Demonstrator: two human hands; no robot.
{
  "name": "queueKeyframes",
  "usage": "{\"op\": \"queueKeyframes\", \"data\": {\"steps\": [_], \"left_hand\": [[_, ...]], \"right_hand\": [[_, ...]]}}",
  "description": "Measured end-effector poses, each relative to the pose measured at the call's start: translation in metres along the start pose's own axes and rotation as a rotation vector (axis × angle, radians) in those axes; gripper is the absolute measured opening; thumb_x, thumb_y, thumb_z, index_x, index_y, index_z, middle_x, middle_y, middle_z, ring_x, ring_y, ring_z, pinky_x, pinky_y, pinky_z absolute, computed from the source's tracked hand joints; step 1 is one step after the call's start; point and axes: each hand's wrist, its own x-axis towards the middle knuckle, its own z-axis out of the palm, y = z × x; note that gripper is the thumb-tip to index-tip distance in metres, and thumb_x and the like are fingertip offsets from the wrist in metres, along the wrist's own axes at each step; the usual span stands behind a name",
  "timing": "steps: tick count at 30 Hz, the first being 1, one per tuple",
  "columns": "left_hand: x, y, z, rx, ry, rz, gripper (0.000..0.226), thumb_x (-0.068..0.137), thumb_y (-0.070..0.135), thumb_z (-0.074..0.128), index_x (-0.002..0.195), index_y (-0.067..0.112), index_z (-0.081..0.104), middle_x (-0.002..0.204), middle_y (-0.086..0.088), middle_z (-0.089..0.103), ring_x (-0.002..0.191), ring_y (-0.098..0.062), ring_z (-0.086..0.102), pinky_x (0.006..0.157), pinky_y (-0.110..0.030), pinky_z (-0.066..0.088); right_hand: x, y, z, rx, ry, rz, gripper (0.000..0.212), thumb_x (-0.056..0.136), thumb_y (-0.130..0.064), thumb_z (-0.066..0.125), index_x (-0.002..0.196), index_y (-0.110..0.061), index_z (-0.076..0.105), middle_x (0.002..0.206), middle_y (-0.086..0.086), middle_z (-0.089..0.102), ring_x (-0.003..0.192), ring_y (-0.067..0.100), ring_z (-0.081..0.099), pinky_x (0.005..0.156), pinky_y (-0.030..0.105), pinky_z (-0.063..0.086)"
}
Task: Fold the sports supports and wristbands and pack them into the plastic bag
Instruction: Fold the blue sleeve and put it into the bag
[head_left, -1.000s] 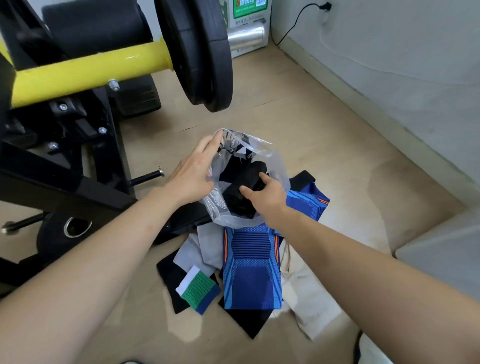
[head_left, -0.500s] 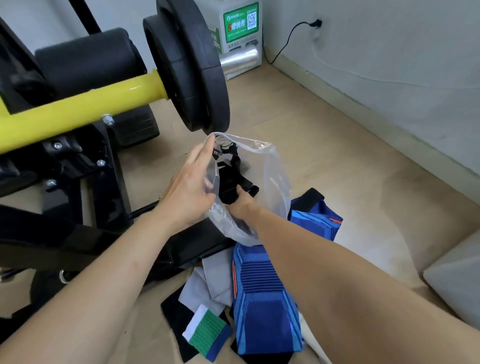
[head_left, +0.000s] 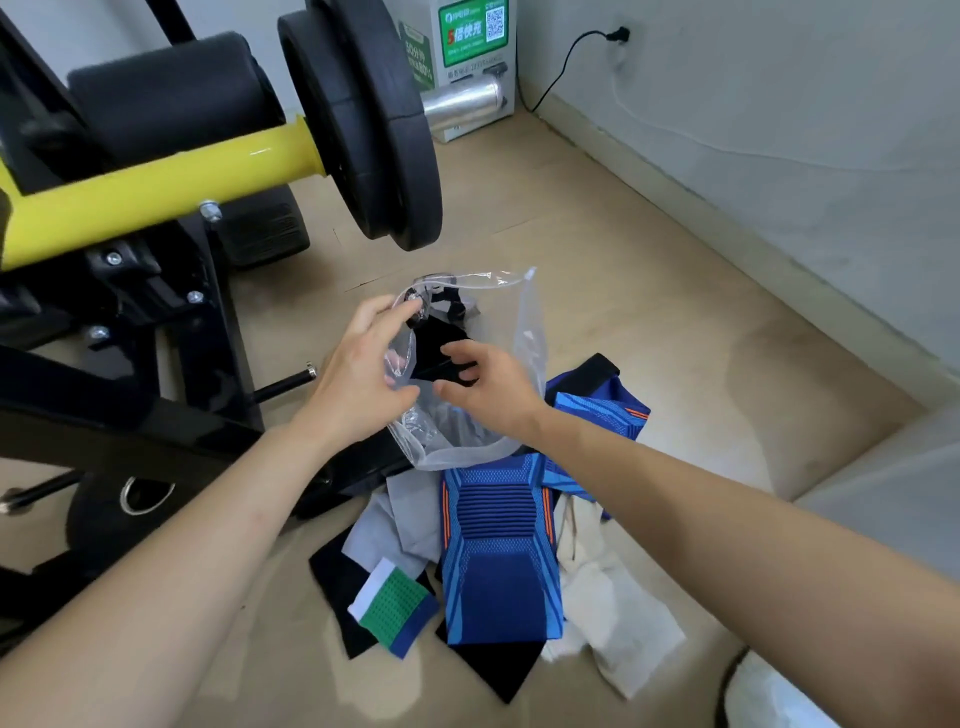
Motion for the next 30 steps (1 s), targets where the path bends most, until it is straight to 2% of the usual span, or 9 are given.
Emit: {"op": "queueKeyframes", "data": {"steps": [4,6,9,13,16,19,23,26,30], "left_hand": [[-0.016,0.007,0.006,0.004,0.036,0.004,0.076,0.076,0.008,0.08,0.144,0.027,0.052,0.153,0.005,0.03,0.124,-0.019,0.052,0.099,-0.038,0.051],[-0.026,0.013,0.008,0.028,0.051,0.014,0.071,0.077,0.009,0.08,0.141,0.023,0.055,0.159,-0.001,0.026,0.143,-0.018,0.036,0.111,-0.036,0.04],[-0.046,0.025,0.014,0.118,0.12,0.058,0.06,0.077,0.008,0.077,0.134,0.015,0.061,0.161,-0.009,0.026,0.15,-0.025,0.025,0.115,-0.038,0.03],[-0.083,0.035,0.038,0.28,0.261,0.194,0.04,0.074,0.002,0.071,0.114,0.01,0.07,0.135,-0.011,0.054,0.125,-0.035,0.044,0.104,-0.05,0.04],[-0.116,0.031,0.068,0.242,0.161,0.26,0.034,0.074,-0.001,0.067,0.107,0.009,0.07,0.113,-0.007,0.059,0.104,-0.029,0.053,0.085,-0.045,0.049],[-0.146,0.021,0.099,0.183,-0.056,0.095,0.035,0.078,0.005,0.07,0.112,0.015,0.068,0.109,0.0,0.059,0.101,-0.024,0.055,0.082,-0.043,0.051],[-0.164,0.013,0.135,0.105,-0.246,-0.328,0.045,0.086,0.026,0.073,0.128,0.017,0.06,0.12,-0.003,0.056,0.114,-0.028,0.056,0.09,-0.035,0.044],[-0.165,0.011,0.154,0.092,-0.28,-0.559,0.064,0.088,0.037,0.073,0.142,0.017,0.044,0.136,-0.009,0.048,0.12,-0.033,0.055,0.092,-0.04,0.046],[-0.164,0.008,0.173,0.01,-0.225,-0.733,0.073,0.086,0.034,0.077,0.141,0.011,0.035,0.139,-0.014,0.044,0.117,-0.037,0.057,0.088,-0.041,0.045]], "right_hand": [[-0.038,-0.01,-0.03,-0.035,0.028,-0.126,0.042,0.083,-0.023,0.076,0.124,-0.021,0.065,0.119,-0.001,0.065,0.104,0.011,0.06,0.087,0.029,0.054],[-0.054,-0.008,-0.043,-0.069,0.035,-0.152,0.04,0.082,-0.027,0.077,0.12,-0.023,0.067,0.114,-0.005,0.066,0.101,0.009,0.06,0.084,0.029,0.055],[-0.078,0.004,-0.058,-0.235,0.019,-0.251,0.037,0.081,-0.033,0.074,0.116,-0.021,0.069,0.11,-0.007,0.064,0.098,0.009,0.06,0.083,0.026,0.053],[-0.111,0.036,-0.061,-0.422,-0.057,-0.284,0.038,0.081,-0.034,0.076,0.114,-0.017,0.069,0.111,-0.003,0.061,0.101,0.015,0.06,0.086,0.032,0.052],[-0.13,0.066,-0.054,-0.491,-0.118,-0.236,0.041,0.08,-0.037,0.077,0.115,-0.018,0.068,0.115,-0.001,0.061,0.104,0.02,0.059,0.09,0.037,0.051],[-0.146,0.093,-0.047,-0.55,-0.186,-0.142,0.044,0.08,-0.039,0.077,0.117,-0.017,0.068,0.115,0.002,0.061,0.106,0.024,0.059,0.093,0.039,0.049],[-0.165,0.126,-0.035,-0.623,-0.289,-0.076,0.047,0.078,-0.038,0.077,0.12,-0.019,0.067,0.119,0.005,0.058,0.107,0.031,0.055,0.098,0.041,0.044],[-0.173,0.145,-0.028,-0.693,-0.316,-0.028,0.046,0.084,-0.04,0.07,0.125,-0.021,0.063,0.127,0.005,0.055,0.108,0.032,0.051,0.099,0.037,0.04],[-0.173,0.155,-0.028,-0.604,-0.346,-0.013,0.038,0.086,-0.031,0.07,0.121,-0.018,0.065,0.116,0.005,0.063,0.106,0.026,0.058,0.096,0.032,0.042]]}}
